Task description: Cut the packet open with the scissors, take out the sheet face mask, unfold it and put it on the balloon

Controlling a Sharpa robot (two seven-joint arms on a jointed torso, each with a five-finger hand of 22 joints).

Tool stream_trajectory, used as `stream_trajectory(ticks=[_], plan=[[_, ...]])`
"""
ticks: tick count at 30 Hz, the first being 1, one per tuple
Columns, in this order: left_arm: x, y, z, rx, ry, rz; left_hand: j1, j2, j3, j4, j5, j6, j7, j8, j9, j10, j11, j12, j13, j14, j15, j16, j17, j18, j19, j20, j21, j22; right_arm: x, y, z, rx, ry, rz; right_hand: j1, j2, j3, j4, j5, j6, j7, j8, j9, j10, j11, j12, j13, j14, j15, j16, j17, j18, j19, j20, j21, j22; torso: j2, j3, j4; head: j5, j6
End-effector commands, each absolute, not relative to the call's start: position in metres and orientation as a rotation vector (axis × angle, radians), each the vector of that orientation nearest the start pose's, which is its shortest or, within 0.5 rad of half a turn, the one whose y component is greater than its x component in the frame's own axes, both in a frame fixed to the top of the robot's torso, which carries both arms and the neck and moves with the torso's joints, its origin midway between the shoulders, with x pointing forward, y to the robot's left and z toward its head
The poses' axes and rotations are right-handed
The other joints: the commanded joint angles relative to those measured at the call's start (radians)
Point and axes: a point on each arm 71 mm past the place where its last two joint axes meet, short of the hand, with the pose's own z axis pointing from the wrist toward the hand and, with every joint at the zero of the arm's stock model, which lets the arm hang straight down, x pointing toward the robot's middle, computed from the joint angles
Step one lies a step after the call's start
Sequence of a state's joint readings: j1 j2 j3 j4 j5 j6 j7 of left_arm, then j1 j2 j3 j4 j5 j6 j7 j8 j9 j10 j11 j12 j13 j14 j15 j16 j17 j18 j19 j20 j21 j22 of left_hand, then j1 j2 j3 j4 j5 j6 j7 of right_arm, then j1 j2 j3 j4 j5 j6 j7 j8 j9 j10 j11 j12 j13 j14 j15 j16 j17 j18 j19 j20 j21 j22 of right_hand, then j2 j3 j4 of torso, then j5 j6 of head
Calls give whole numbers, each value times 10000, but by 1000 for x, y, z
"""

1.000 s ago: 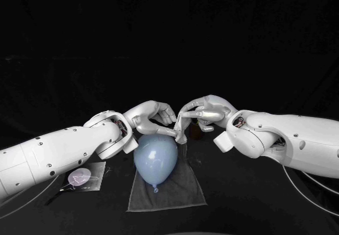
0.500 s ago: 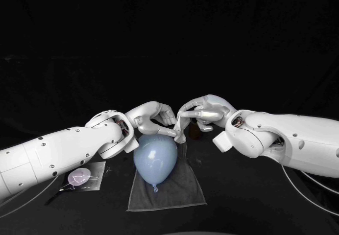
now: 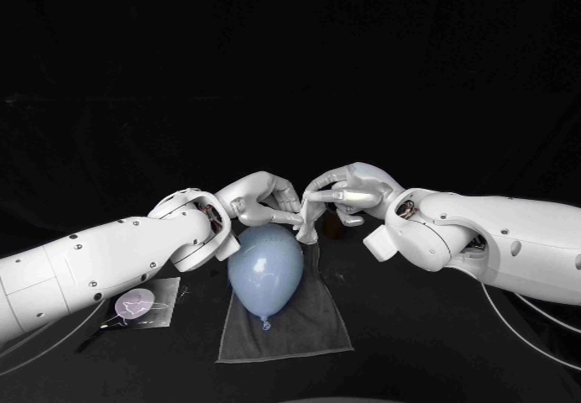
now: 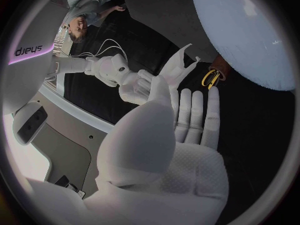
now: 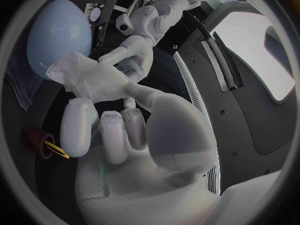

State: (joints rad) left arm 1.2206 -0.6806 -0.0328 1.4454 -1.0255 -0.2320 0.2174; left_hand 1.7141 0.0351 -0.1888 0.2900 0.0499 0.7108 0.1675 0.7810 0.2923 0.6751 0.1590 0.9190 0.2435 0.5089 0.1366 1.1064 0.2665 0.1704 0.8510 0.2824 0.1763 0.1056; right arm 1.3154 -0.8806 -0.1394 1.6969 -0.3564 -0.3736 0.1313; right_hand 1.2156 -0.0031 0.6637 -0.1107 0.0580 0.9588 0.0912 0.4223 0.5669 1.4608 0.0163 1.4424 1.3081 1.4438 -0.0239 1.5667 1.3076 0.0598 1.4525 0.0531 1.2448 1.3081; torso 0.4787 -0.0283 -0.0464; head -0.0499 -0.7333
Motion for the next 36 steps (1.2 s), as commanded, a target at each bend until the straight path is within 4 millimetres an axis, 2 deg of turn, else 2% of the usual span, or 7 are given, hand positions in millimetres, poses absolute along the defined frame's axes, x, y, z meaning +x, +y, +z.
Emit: stream_trajectory(ticks=[1,7,13,15,19,24,36], plan=[[491,127,-166,-306,16138,-12817,149,326,79,-6,-19,371,-130,-248,-186,232,-70,-201,-123,183,-44,-80,-64,93,69,-6,51,2,460,-177,-158,7482,17145,13463,-43,77,60,21,44,78,-12,247,341,210,-35,42,1641,1270,-277,41,2632,128,54,6,50,548,-9,5,8,-11,-16],[490,129,-165,-570,16077,-13191,310,903,167,-7,-18,962,-349,-696,-440,509,-123,-561,-321,331,-85,-278,-180,83,47,-4,14,-23,461,-179,-158,7518,17135,13399,-43,77,60,21,44,78,-12,247,341,210,-35,42,1641,1270,-277,41,2632,128,54,6,50,548,-9,10,6,-30,-30],[489,131,-166,-688,16181,-13415,679,1209,386,-111,-18,1212,-456,-893,-506,661,-159,-815,-450,379,-98,-449,-267,68,7,8,-23,-43,463,-182,-159,7552,17085,13298,-66,67,95,14,60,76,-13,262,336,203,-35,32,1633,1270,-278,41,2632,127,56,4,53,551,-8,4,8,-30,-30],[489,132,-166,-712,16211,-13436,853,1280,499,-186,-16,1248,-409,-923,-500,740,-205,-888,-490,398,-115,-516,-301,69,0,3,-28,-45,463,-183,-159,7565,17064,13267,-66,67,95,14,60,76,-13,262,336,203,-35,32,1633,1270,-278,41,2632,127,56,4,53,551,-4,6,9,-12,-39],[490,134,-167,-761,16277,-13419,1163,1310,718,-309,-17,1299,-255,-985,-464,956,-279,-1061,-585,524,-166,-689,-395,74,7,-17,-17,-36,464,-185,-159,7590,17015,13202,-66,67,95,14,60,76,-13,262,336,203,-35,32,1633,1270,-278,41,2632,127,56,4,53,551,-5,7,9,-28,-41],[491,138,-168,-974,16351,-13367,1265,1325,844,-301,-22,1321,-191,-1038,-438,1078,-312,-1190,-649,656,-183,-821,-467,75,23,-33,6,-20,468,-190,-159,7649,16914,13036,-66,67,95,14,60,76,-13,262,336,203,-35,32,1633,1270,-278,41,2632,127,56,4,53,551,-8,4,3,-16,-55],[493,143,-170,-1480,16637,-13416,1303,1324,953,-215,-21,1406,-152,-1036,-346,1267,-375,-1320,-707,882,-231,-939,-534,90,91,-67,70,19,475,-201,-159,7336,16869,12605,-106,32,162,-18,-26,56,-13,295,325,177,-35,-4,1604,1270,-280,41,2632,127,56,0,49,554,-4,10,3,-38,-53]])
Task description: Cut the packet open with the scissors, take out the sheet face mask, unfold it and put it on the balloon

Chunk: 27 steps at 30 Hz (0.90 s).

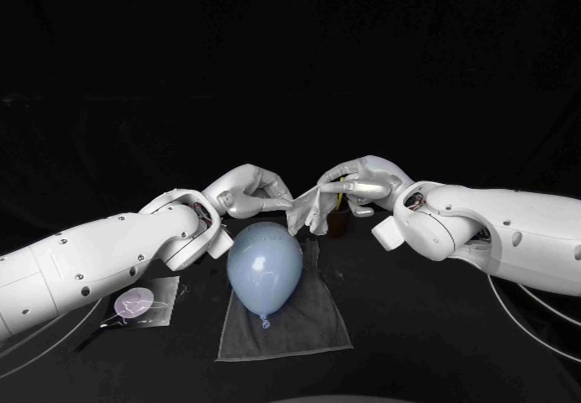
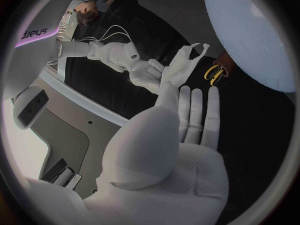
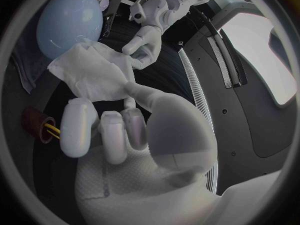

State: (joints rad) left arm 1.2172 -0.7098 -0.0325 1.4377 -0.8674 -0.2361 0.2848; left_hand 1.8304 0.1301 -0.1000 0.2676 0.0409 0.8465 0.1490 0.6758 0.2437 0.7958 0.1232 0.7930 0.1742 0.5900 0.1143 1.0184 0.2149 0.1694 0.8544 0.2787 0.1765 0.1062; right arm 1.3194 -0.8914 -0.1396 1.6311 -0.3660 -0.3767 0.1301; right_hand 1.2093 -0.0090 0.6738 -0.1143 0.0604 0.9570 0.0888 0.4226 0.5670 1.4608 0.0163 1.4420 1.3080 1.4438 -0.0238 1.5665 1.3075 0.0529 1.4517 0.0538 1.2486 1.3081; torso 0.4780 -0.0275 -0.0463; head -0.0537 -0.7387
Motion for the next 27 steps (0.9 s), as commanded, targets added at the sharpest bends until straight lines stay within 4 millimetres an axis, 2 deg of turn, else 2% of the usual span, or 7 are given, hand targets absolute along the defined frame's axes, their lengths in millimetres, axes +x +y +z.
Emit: stream_trajectory(ticks=[1,5,9,14,16,18,27], plan=[[493,143,-170,-1483,16671,-13438,210,449,175,6,69,26,40,1,175,42,-17,-128,-40,83,-15,-119,-46,96,53,-41,77,22,475,-200,-159,7276,16899,12605,-44,91,61,17,-50,74,10,292,324,177,-35,-1,1605,1270,-280,43,2633,196,65,-8,11,554,3,3,2,-3,-3],[493,142,-171,-1970,16779,-13777,252,561,849,-113,57,-279,151,52,528,-67,66,-325,-91,88,44,-375,-158,64,-29,-75,108,66,474,-197,-159,6672,17221,12524,-49,86,67,13,-57,70,11,295,323,169,-35,-12,1596,1270,-280,43,2633,207,48,-8,-37,524,-2,3,2,-1,-2],[492,141,-170,-2918,16748,-14463,159,365,1775,-189,75,-652,248,238,1088,-143,165,-512,-139,99,120,-649,-279,22,-154,-102,169,144,472,-193,-160,5732,17561,12192,-59,72,79,2,-68,53,15,298,318,146,-32,-42,1573,1270,-278,43,2633,216,31,-9,-82,496,-3,2,0,-14,4],[492,141,-170,-4382,16813,-15719,-339,-342,3926,-63,91,-1377,448,743,2320,-157,352,-1246,-452,62,281,-1333,-563,-65,-574,-44,116,197,470,-188,-161,4589,17941,11626,-64,55,86,-11,-77,43,17,303,316,133,-31,-59,1560,1270,-276,43,2633,219,25,-9,-97,488,2,-4,-4,-20,5],[491,141,-170,-4981,16937,-16321,-1113,-941,5581,-78,110,-1929,656,1251,3298,1,560,-2070,-866,181,400,-1947,-820,-83,-721,-3,120,237,469,-186,-161,4171,18035,11397,-66,48,88,-15,-79,41,17,306,316,138,-30,-52,1566,1270,-276,43,2633,219,25,-9,-98,488,5,-8,-8,-20,-11],[490,141,-171,-5430,17129,-16875,-1609,-1150,6469,-314,17,-2051,645,1420,3750,302,489,-2408,-1018,445,382,-2231,-918,-25,-646,-20,210,297,470,-186,-161,3877,18004,11175,-67,48,88,-16,-80,41,17,306,316,136,-30,-55,1563,1270,-276,43,2633,220,24,-9,-99,487,10,-8,-1,-35,-5],[487,145,-175,-6548,18190,-18089,-3374,-1254,7895,-1344,73,-2300,619,1318,4762,2031,284,-3802,-1052,2267,69,-3534,-1043,125,158,-333,861,644,476,-191,-160,3721,17436,10517,-70,39,91,-22,-83,41,17,312,316,142,-31,-46,1570,1270,-276,43,2633,215,30,-9,-81,499,3,2,7,-12,-28]])
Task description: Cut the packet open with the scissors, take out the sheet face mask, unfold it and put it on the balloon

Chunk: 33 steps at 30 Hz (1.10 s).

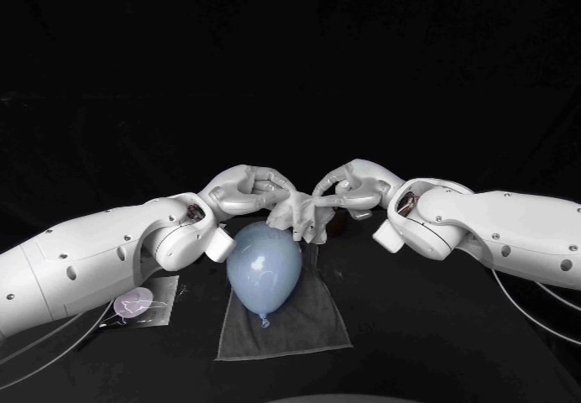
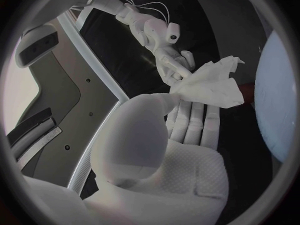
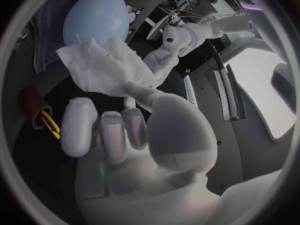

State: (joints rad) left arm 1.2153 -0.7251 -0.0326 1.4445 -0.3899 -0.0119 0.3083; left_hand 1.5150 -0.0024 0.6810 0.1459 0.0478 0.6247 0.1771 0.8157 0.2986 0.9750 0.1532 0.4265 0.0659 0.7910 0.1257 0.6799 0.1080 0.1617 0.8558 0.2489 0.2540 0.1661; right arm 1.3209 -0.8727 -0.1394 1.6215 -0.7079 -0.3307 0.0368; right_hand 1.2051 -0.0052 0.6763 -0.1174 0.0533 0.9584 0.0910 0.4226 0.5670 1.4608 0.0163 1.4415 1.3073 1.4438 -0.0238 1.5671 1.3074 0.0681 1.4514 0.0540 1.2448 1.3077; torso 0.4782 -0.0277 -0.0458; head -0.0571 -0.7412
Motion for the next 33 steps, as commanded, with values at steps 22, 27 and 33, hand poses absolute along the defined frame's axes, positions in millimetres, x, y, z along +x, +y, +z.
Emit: stream_trajectory(ticks=[22,27,33], plan=[[491,153,-182,-7542,18620,-17035,-1489,159,534,-603,8,-174,112,-68,4700,1762,-368,-1276,147,3124,-660,-1081,639,233,2270,-898,914,237,480,-195,-159,3938,17187,10446,-42,-21,93,-14,-19,27,-5,335,312,124,-33,-68,1556,1270,-278,37,2634,85,-1,-13,-143,442,-9,8,-4,43,-52],[492,154,-182,-7885,18488,-16995,-1538,175,552,-585,8,-178,102,-53,4730,1811,-378,-1312,159,3177,-669,-1141,670,220,2297,-917,891,212,479,-192,-158,3916,17161,10817,-304,-286,-161,19,-30,-671,223,113,178,-987,183,-1479,500,1270,-109,37,2634,251,-407,90,-1086,-123,-5,8,-8,46,-54],[492,153,-181,-8099,18367,-17172,-1585,192,562,-567,7,-172,90,-30,4760,1859,-388,-1340,172,3231,-677,-1179,709,212,2313,-926,871,193,478,-189,-158,3869,17199,11476,-792,-1275,-1363,597,117,-2502,1146,-1081,-638,-6058,1084,-6940,-3641,-2658,756,-3258,-2889,1009,-3647,833,-6818,-3555,-1,3,4,36,-31]])
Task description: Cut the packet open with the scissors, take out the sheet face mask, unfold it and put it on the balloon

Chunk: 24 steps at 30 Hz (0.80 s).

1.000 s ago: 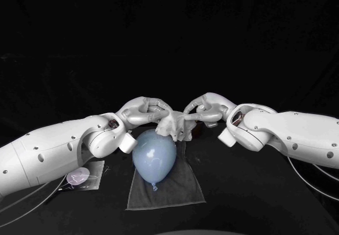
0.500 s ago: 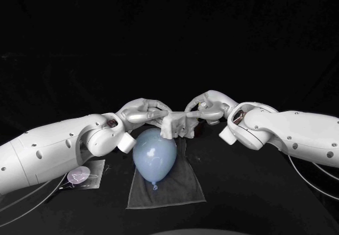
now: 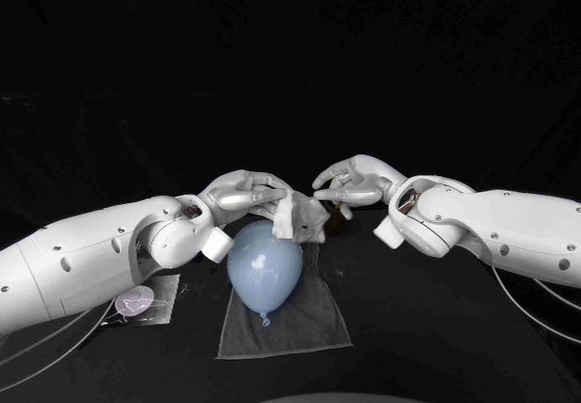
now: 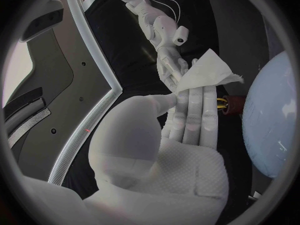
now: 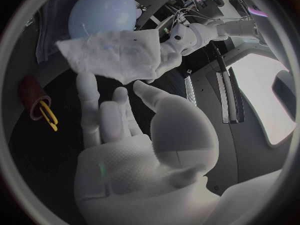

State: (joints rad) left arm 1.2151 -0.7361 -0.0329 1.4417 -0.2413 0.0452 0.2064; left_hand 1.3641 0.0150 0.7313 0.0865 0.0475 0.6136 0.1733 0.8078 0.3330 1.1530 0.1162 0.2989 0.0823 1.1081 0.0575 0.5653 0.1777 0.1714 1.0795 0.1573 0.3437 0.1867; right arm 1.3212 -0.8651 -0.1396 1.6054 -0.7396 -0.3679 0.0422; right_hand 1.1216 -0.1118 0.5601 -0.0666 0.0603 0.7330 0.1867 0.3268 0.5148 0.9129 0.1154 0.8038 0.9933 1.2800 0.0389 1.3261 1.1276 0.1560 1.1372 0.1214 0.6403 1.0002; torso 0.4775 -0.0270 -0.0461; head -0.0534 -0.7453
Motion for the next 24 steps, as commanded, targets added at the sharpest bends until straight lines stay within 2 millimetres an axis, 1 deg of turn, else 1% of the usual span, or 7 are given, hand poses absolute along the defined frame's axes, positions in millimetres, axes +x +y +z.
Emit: stream_trajectory(ticks=[1,5,10,13,14,15,24], plan=[[492,153,-181,-8108,18363,-17227,-83,18,59,28,10,-60,126,52,4420,85,-19,-67,10,66,5,-37,17,114,78,-12,-27,-15,477,-189,-157,3858,17175,11635,93,-294,-408,194,59,-472,284,-153,-198,-1142,219,-1061,-991,-2744,262,-2237,-2729,128,-1036,343,-1444,-935,5,-7,7,-12,26],[491,152,-181,-8094,18377,-17379,-133,17,58,31,10,-49,106,74,4450,150,-39,-97,27,145,-14,-59,79,114,116,-27,-31,-26,478,-191,-156,3927,16985,12097,336,-341,-954,442,50,-500,340,120,-332,-1727,412,-2241,-2652,-3989,524,-3534,-3555,237,-1677,678,-3002,-2294,4,-9,1,-7,34],[491,152,-181,-8066,18472,-17472,-161,20,64,25,11,-45,91,82,4467,201,-54,-115,40,199,-30,-68,129,114,150,-40,-26,-30,480,-196,-154,4094,16694,12500,772,-316,-1675,753,-7,-4,432,-25,-1078,-583,535,-3839,-5893,-5012,811,-5529,-5409,231,-1932,1142,-5116,-4689,2,-5,-2,0,23],[491,152,-181,-8043,18555,-17515,-171,21,67,23,11,-43,87,85,4473,220,-59,-121,45,217,-35,-72,147,113,162,-45,-25,-32,481,-198,-153,4167,16499,12706,907,-225,-1812,798,9,136,435,-98,-1276,-415,614,-4072,-6505,-5322,929,-6154,-5923,277,-2087,1185,-5554,-5229,5,0,1,-5,15],[491,151,-181,-8033,18602,-17534,-171,21,67,23,11,-43,87,85,4473,220,-59,-121,45,217,-35,-72,147,113,162,-45,-25,-32,481,-198,-153,4192,16472,12781,1056,-133,-1991,824,15,258,487,-241,-1545,-244,668,-4419,-7269,-5505,1011,-6963,-6601,235,-2285,1366,-5761,-5883,6,0,2,-7,10],[491,151,-181,-8024,18638,-17552,-174,22,69,22,11,-43,85,85,4475,226,-61,-123,47,222,-36,-74,153,114,166,-46,-24,-32,482,-198,-153,4197,16463,12827,1044,-134,-2063,846,20,251,502,-276,-1594,-272,692,-4519,-7414,-5550,1086,-7120,-6732,252,-2363,1371,-5779,-6010,4,2,2,-5,9],[488,148,-182,-7801,19081,-17927,-214,27,82,13,11,-53,72,89,4497,289,-77,-143,69,287,-53,-84,225,112,219,-61,-14,-36,481,-184,-158,3831,17206,13645,1343,89,-3344,799,-68,-136,732,-592,-2159,-456,976,-5556,-8990,-5875,1498,-9190,-8395,129,-3837,1682,-5799,-7719,3,-1,1,-29,-7]])
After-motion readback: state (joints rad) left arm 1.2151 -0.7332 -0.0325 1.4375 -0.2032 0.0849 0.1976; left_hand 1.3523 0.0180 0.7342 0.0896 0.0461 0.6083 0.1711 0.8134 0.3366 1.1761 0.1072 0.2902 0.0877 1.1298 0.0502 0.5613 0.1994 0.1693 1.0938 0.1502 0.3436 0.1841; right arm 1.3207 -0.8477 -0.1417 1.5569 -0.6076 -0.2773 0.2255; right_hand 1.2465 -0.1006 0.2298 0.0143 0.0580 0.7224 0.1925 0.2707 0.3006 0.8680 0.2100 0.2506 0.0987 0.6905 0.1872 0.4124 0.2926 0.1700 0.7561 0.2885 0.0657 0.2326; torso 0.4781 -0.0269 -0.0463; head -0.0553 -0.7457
